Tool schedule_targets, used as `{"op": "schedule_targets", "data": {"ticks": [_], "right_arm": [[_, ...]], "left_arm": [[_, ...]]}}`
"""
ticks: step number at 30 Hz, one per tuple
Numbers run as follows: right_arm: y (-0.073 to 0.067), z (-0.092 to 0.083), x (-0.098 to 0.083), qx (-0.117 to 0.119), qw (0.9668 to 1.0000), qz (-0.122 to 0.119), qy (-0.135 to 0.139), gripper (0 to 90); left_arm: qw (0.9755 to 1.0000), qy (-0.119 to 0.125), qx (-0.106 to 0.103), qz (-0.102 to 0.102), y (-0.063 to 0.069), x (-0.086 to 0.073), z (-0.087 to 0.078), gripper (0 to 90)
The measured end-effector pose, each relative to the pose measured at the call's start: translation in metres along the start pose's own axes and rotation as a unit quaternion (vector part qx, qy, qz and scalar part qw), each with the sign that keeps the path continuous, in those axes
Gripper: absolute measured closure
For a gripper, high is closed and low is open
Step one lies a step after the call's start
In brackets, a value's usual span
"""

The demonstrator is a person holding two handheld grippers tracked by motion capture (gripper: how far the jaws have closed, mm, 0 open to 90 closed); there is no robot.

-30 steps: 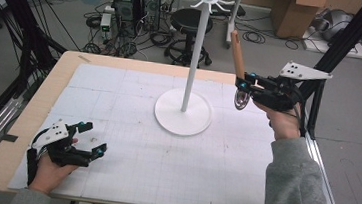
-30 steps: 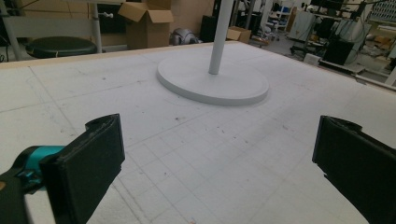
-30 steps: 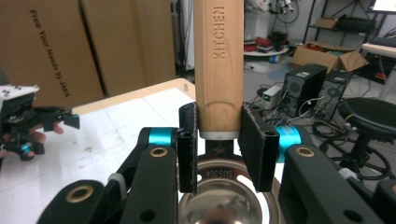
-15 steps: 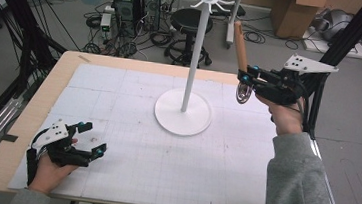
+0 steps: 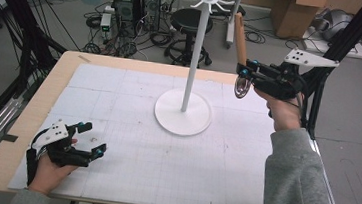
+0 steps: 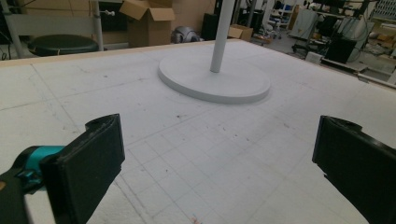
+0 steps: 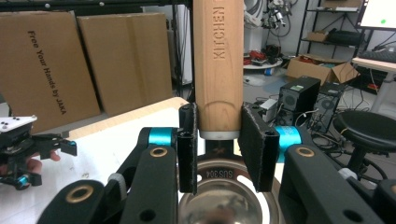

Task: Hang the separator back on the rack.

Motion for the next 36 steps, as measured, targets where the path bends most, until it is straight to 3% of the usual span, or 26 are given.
{"op": "schedule_targets", "data": {"ticks": [14, 36], "right_arm": [[-0.005, 0.012, 0.011, 0.0, 1.0, -0.005, 0.002, 69.8], [-0.003, 0.02, 0.01, -0.005, 1.0, -0.001, 0.001, 69.8]], "left_arm": [[1.0, 0.002, 0.001, -0.002, 0.0, 0.0, -0.002, 2.8], [1.0, 0.003, 0.003, -0.003, -0.001, 0.001, -0.003, 2.8]]}}
Point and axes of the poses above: each handheld gripper's, and its own axes: z roughly forward along the jaws, x roughly out of its top, y roughly to its right, the point moved 10 cm from there along z, roughly forward along the jaws, and after that the axes turned 9 degrees about y, right-handed, at the moved point
